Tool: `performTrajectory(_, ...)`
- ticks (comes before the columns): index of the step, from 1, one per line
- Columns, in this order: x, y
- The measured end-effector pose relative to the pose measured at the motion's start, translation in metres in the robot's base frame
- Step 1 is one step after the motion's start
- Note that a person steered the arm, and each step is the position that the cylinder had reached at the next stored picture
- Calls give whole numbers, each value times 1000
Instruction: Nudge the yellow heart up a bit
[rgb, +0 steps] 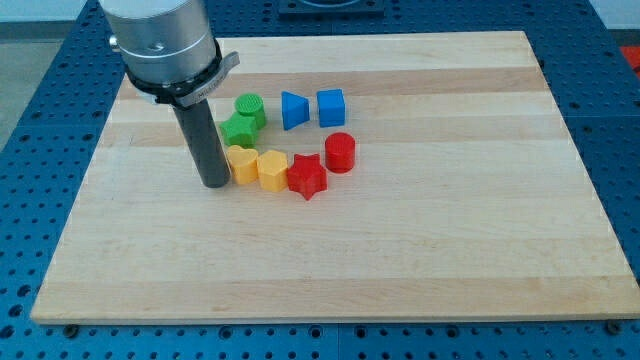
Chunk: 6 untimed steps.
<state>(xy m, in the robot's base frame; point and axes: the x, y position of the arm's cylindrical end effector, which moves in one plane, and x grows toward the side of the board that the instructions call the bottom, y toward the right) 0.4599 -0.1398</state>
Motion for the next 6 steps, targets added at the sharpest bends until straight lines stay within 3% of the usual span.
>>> performTrajectory(3, 22, 9)
performTrajectory(6, 4, 22)
